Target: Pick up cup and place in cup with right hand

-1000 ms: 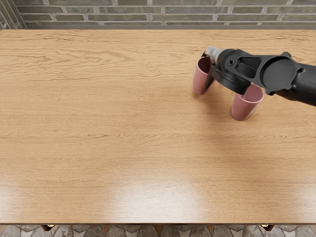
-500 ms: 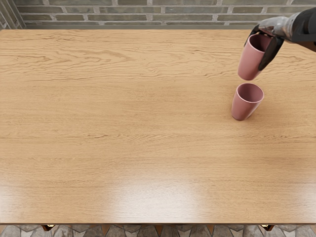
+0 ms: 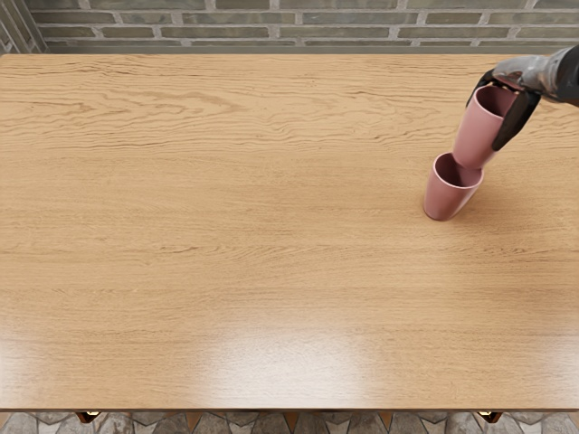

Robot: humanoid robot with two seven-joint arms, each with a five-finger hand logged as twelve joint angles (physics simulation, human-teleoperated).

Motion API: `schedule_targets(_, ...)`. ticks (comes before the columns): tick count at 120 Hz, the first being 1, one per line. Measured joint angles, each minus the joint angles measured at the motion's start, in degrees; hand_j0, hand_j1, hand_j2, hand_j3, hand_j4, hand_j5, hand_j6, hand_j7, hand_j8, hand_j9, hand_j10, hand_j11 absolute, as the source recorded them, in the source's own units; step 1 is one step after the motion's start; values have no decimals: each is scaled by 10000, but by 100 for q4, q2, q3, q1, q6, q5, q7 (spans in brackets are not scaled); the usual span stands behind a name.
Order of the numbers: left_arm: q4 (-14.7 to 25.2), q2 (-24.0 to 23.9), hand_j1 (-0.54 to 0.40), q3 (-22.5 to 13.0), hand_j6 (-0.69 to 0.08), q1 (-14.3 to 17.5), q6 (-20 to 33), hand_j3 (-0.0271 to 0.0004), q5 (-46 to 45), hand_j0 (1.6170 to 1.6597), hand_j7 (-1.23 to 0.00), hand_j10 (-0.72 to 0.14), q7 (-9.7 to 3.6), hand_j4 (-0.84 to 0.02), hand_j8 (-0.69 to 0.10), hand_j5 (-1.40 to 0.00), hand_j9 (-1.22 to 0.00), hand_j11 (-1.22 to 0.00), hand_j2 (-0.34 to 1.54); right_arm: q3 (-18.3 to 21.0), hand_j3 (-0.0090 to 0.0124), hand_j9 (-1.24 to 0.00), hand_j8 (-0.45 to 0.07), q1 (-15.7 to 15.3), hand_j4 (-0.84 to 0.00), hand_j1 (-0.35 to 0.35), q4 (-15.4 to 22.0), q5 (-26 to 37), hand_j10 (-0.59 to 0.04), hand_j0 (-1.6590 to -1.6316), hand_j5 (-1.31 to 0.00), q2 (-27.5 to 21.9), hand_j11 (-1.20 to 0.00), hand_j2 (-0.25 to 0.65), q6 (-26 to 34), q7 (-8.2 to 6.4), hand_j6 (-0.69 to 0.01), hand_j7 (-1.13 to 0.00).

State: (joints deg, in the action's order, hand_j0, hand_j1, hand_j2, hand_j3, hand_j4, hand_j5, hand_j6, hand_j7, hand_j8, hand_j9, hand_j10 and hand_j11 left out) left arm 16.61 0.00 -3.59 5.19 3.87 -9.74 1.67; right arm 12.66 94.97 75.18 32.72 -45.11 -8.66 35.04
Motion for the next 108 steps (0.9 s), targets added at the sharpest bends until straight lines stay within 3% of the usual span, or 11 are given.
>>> schedule_targets(40, 0, 0, 3444, 0, -39, 0, 0, 0, 0, 16581, -50, -38, 0, -39, -38, -50, -49, -49, 5, -48, 25, -10244, -417, 124, -1866, 1757, 549, -40, -2575, -16498, -10406, -224, -10099, 65, -9, 0, -882, -8979)
schedule_targets(61, 0, 0, 3444, 0, -39, 0, 0, 0, 0, 16581, -50, -38, 0, -39, -38, -50, -50, -49, 5, -48, 24, -10017, -536, 123, -1946, 1677, 659, -38, -2629, -16502, -10168, -295, -9880, -30, 16, 0, -947, -8776)
schedule_targets(65, 0, 0, 3444, 0, -39, 0, 0, 0, 0, 16581, -50, -38, 0, -39, -38, -50, -50, -49, 6, -47, 20, -9451, -815, 117, -2215, 1484, 662, -30, -2829, -16511, -9553, -300, -9312, -176, 41, 0, -1158, -8271)
schedule_targets(67, 0, 0, 3444, 0, -38, 0, 0, 0, 0, 16581, -50, -38, 0, -39, -38, -50, -50, -50, 6, -48, -4, -8990, -954, 113, -2400, 1347, 663, -25, -2932, -16516, -9099, -302, -8855, -198, 56, -1, -1301, -7906)
schedule_targets(74, 0, 0, 3444, -1, -38, 0, 0, 0, -1, 16581, -50, -38, 0, -39, -38, -50, -50, -50, 6, -52, 0, -7366, -1188, 105, -2273, 701, 664, -9, -2674, -16532, -7448, -324, -7264, -235, 94, -2, -1453, -6550)
schedule_targets(94, 0, 0, 3444, -1, -38, 0, 0, 0, -1, 16581, -50, -38, 0, -38, -38, -50, -50, -50, 6, -123, 0, -3531, -759, 83, -1233, -1398, 663, 3, -1408, -16559, -3569, -353, -3485, -133, 113, -3, -884, -3167)
schedule_targets(101, 0, 0, 3444, 0, -38, 4, 0, 0, -1, 16581, -50, -38, 0, -38, -38, -50, -50, -50, 7, -383, 0, -2746, -658, 53, -1012, -1838, 646, -101, -1141, -16564, -2776, -410, -2711, -110, -6, -4, -756, -2471)
schedule_targets(108, 1, 0, 3444, 8, -38, 219, -3, 0, -1, 16581, -50, -38, 0, -38, -38, -50, -50, -50, 6, -790, 0, -2158, -579, 31, -844, -2166, 616, -297, -938, -16568, -2181, -538, -2131, -94, -312, -4, -657, -1950)
